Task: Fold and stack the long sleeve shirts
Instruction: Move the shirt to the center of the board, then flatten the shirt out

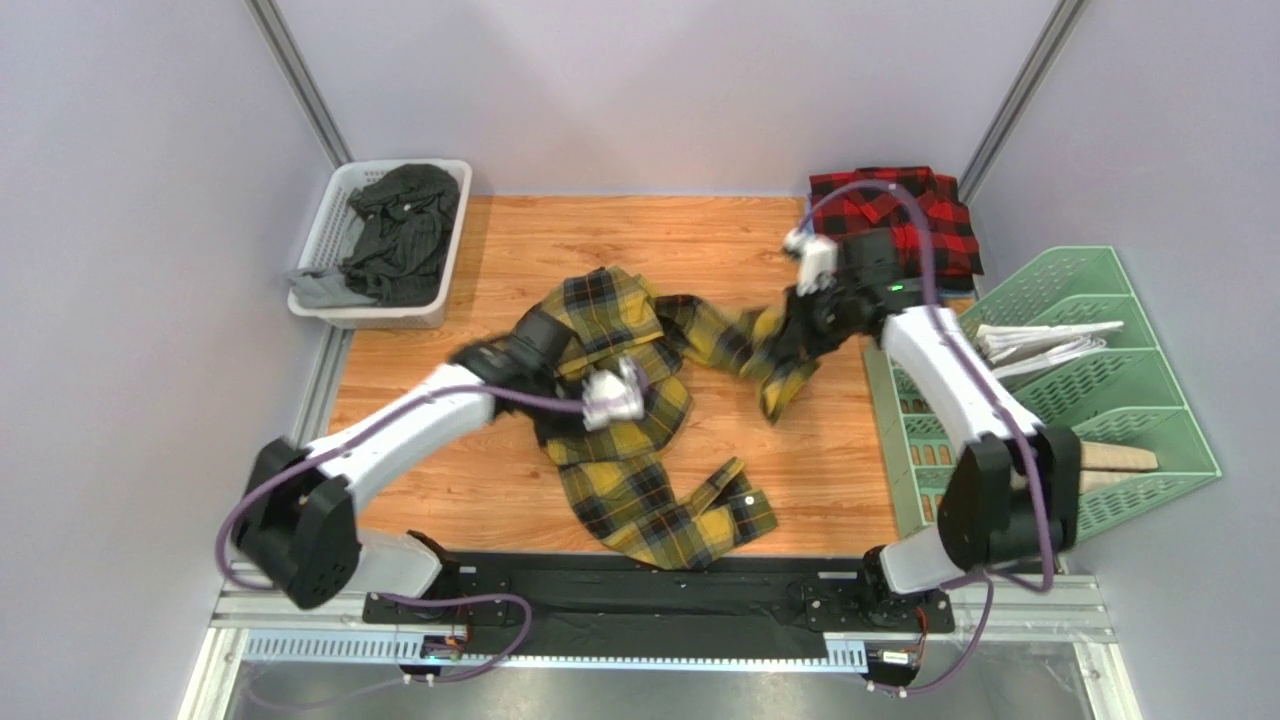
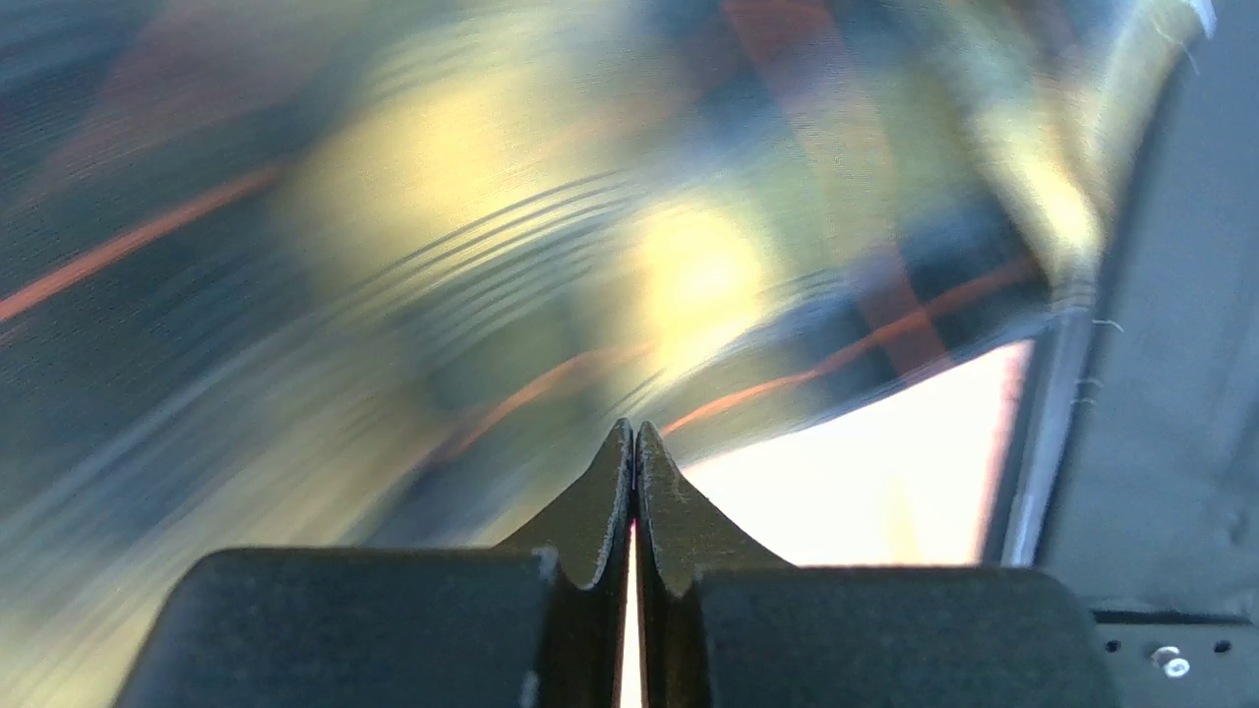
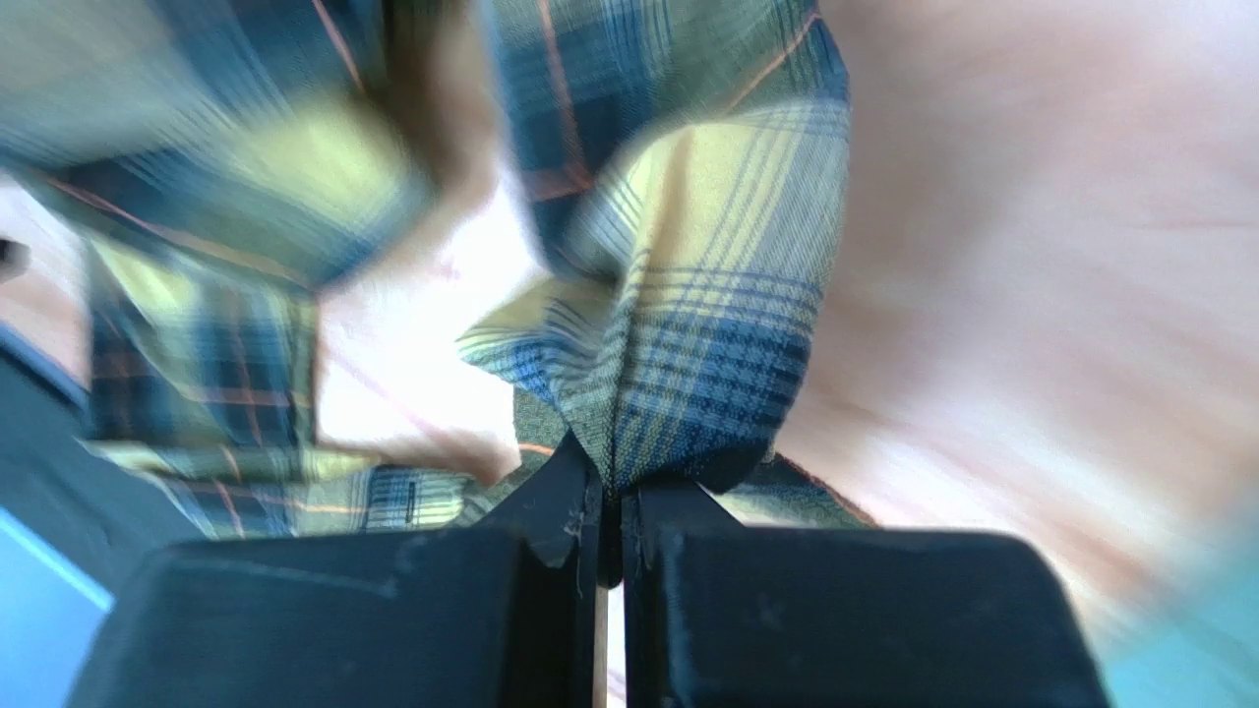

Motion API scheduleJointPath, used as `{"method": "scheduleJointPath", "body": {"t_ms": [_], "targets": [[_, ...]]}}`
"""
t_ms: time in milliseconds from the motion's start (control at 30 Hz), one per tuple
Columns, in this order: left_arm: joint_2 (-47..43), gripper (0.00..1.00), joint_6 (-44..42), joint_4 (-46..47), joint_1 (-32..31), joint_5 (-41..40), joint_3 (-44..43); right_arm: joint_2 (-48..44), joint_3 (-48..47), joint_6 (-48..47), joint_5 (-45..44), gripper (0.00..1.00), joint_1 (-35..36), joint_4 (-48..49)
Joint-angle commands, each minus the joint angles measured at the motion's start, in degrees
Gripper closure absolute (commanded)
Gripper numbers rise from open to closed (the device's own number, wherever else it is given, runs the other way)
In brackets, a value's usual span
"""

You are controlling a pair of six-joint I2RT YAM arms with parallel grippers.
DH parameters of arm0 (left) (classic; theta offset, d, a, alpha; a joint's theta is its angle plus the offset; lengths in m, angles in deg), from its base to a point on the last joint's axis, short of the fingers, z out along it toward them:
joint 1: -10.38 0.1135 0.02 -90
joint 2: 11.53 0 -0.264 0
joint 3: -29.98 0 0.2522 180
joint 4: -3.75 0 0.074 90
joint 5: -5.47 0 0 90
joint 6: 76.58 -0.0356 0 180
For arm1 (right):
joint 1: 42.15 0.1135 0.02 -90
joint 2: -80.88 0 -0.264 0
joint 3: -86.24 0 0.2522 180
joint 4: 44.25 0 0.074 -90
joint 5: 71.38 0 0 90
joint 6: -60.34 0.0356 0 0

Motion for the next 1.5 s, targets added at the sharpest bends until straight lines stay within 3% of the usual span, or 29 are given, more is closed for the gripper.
{"method": "scheduleJointPath", "body": {"t_ms": [0,100,200,233,267,300,333,433,700,800,900,1000,1033,1067,1100,1133,1267,1367,1467], "targets": [[-15.30,1.00,5.94,-9.01,21.41,11.91,-13.08,-11.94,-12.69,-4.13,5.90,1.00,-9.67,-6.21],[-19.45,1.00,6.64,-10.68,31.63,15.78,-16.89,-13.01,-21.21,-4.14,8.72,1.00,-14.08,-9.29],[-19.82,1.00,0.16,-18.14,30.11,21.32,-17.78,-13.01,-27.29,-1.35,11.44,1.00,-14.53,-9.57],[-20.34,0.70,-0.03,-19.03,28.17,21.07,-16.90,-12.84,-28.52,-0.11,12.41,1.00,-14.53,-9.13],[-20.87,0.54,-0.12,-18.60,25.98,20.89,-13.94,-12.66,-29.84,1.38,13.64,1.00,-14.53,-8.52],[-22.44,0.31,0.05,-15.55,20.48,18.63,-11.99,-12.22,-32.29,3.48,14.00,1.00,-14.53,-7.12],[-23.24,0.02,0.66,-12.74,17.38,16.34,-9.71,-11.96,-33.88,4.55,14.09,1.00,-14.45,-6.50],[-24.22,0.01,1.82,-5.16,7.17,11.13,-1.88,-11.69,-39.33,7.71,13.57,1.00,-14.53,-3.69],[-10.27,0.01,-5.29,1.70,-10.66,9.55,4.55,-11.17,-50.58,18.08,10.66,1.00,-14.53,5.36],[-3.25,0.01,-7.59,3.80,-15.42,6.49,5.43,-10.37,-53.40,21.51,9.96,1.00,-14.53,7.56],[4.14,0.08,-8.56,4.17,-16.75,1.76,3.68,-10.90,-52.97,22.66,8.64,1.00,-14.44,9.41],[6.37,0.27,-8.21,5.48,-16.58,-1.69,3.41,-11.78,-52.53,22.67,7.32,1.00,-14.44,10.99],[6.55,0.56,-8.21,4.70,-16.58,-2.31,3.06,-11.95,-52.70,22.58,7.15,1.00,-14.44,11.00],[5.77,0.75,-6.30,4.08,-16.23,-3.18,1.84,-12.22,-52.96,22.49,6.10,1.00,-14.44,11.17],[4.71,0.91,-5.23,2.69,-13.45,-2.58,1.22,-12.31,-53.49,22.14,5.66,1.00,-14.44,11.00],[3.05,1.00,-4.35,1.45,-10.98,-1.01,0.43,-12.66,-53.75,20.83,4.87,1.00,-14.44,11.00],[-10.28,1.00,-2.94,-6.98,7.26,6.37,-5.28,-14.06,-53.84,17.57,-3.28,1.00,-14.44,12.48],[-21.08,1.00,-10.01,-15.23,18.18,9.99,-6.87,-14.68,-54.54,15.64,-8.65,1.00,-14.53,14.41],[-29.03,1.00,-19.51,-23.38,22.43,6.41,-4.77,-14.77,-55.34,14.67,-11.22,1.00,-14.53,16.09]]}}
